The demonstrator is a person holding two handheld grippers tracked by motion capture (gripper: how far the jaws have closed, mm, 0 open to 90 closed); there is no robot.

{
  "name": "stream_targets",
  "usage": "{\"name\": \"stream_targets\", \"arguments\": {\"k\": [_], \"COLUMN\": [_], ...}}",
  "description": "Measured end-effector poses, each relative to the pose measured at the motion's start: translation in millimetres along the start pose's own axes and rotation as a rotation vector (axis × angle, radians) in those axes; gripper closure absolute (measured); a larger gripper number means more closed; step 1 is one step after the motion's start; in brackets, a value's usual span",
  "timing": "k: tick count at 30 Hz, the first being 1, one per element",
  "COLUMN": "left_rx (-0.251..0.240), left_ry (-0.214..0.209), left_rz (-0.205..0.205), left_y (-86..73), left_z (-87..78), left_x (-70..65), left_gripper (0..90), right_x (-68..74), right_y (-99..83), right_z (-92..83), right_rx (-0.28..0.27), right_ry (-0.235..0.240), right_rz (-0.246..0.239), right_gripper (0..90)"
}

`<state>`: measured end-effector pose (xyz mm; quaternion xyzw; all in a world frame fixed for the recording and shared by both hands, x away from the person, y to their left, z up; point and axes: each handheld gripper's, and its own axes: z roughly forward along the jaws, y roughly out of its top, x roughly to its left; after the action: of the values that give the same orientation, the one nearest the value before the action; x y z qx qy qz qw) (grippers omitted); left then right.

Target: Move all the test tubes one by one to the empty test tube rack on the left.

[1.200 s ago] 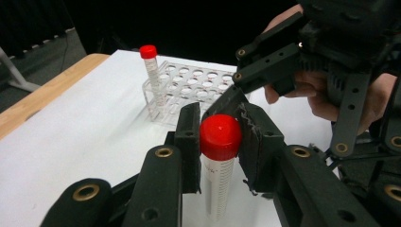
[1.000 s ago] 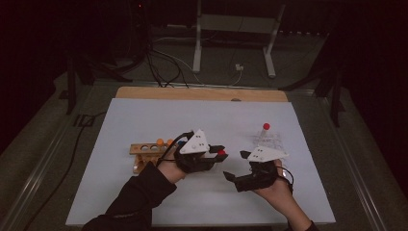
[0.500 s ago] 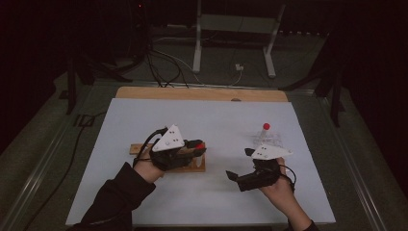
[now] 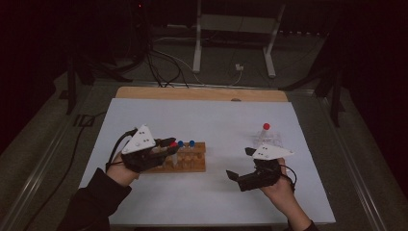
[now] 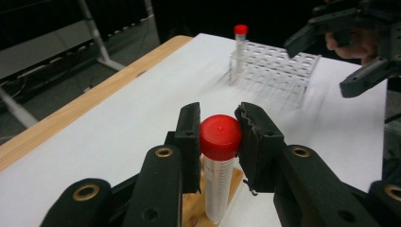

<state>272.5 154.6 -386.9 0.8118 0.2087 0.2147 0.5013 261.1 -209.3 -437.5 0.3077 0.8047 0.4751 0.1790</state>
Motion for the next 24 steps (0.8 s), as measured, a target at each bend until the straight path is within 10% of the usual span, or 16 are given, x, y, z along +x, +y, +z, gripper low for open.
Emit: {"name": "stream_targets", "arguments": {"k": [11, 24], "left_rx": [0.000, -0.023], "left_ry": [0.090, 0.171], "left_rz": [-0.036, -0.067], "left_y": [-7.6, -11.4], "left_z": [-29.2, -25.3], "left_x": [22.3, 46.6], "left_gripper": [71.9, 72.0], "right_x": [-0.7, -2.6], "right_y": [0.4, 0.4], "right_z": [-0.4, -2.9], "right_rx": [-0.004, -0.018], "right_ry": [0.002, 0.001], "right_rz": [0.000, 0.003], "right_gripper": [0.0, 0.0]}}
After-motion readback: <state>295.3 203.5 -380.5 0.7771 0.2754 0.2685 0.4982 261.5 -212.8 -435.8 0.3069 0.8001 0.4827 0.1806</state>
